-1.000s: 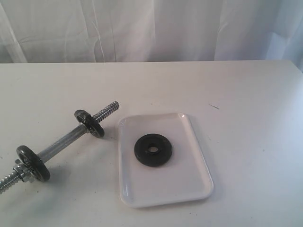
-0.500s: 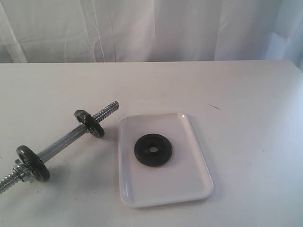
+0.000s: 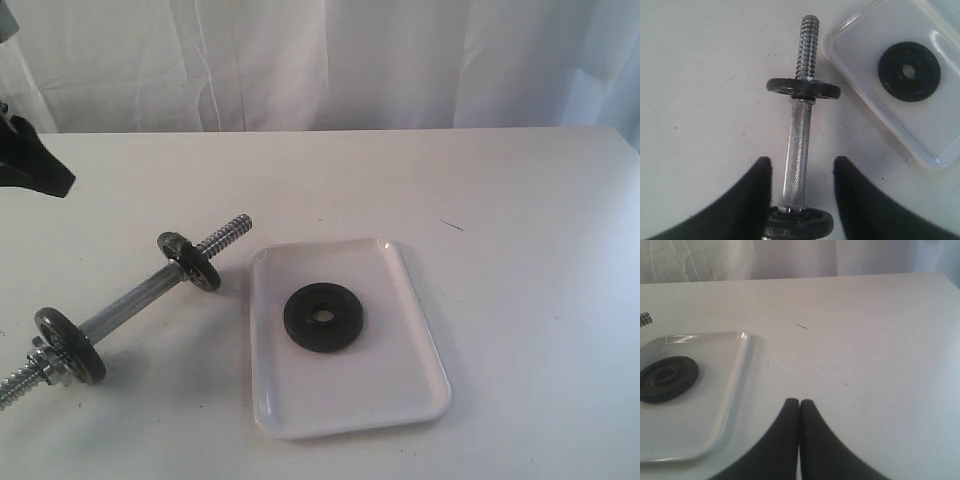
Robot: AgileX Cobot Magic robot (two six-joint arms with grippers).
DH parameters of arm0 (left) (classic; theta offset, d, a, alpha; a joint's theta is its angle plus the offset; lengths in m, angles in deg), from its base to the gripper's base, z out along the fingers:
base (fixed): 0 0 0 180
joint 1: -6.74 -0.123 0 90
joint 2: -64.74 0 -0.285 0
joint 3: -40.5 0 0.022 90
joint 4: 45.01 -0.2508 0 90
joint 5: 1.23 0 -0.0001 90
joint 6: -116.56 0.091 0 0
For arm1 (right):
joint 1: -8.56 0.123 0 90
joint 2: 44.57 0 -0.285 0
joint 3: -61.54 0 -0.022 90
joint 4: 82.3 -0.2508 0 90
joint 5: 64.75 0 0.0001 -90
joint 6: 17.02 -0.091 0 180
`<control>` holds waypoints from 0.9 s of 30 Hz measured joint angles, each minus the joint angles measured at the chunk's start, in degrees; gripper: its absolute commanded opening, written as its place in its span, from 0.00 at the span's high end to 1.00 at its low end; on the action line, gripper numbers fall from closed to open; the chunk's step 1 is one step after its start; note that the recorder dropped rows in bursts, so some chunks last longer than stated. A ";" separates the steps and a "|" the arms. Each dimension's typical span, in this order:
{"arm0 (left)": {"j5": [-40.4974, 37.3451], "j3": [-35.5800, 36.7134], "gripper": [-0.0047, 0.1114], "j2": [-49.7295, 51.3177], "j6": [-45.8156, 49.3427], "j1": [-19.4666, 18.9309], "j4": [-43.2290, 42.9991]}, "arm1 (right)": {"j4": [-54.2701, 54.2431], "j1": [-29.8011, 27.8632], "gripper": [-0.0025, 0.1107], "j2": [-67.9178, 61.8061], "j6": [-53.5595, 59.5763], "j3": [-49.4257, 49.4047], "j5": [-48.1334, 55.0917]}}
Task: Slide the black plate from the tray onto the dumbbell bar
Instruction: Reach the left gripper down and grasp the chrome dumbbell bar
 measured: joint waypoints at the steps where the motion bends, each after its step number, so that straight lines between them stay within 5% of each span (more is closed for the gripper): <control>1: -0.55 -1.05 0.37 1.16 0.15 0.49 -0.15 | 0.00 0.00 0.98 0.00 0.00 0.00 0.00; 7: -4.02 -4.31 0.26 8.46 2.34 2.58 -0.49 | 0.00 0.00 0.98 0.00 0.00 0.00 0.00; 17: -0.76 -4.50 0.26 19.47 3.99 9.12 -8.20 | 0.04 0.00 0.98 0.00 0.00 0.00 0.00; 27: 5.30 -4.50 0.26 26.80 3.99 10.97 -10.63 | 0.04 0.00 0.98 0.00 0.00 0.00 0.00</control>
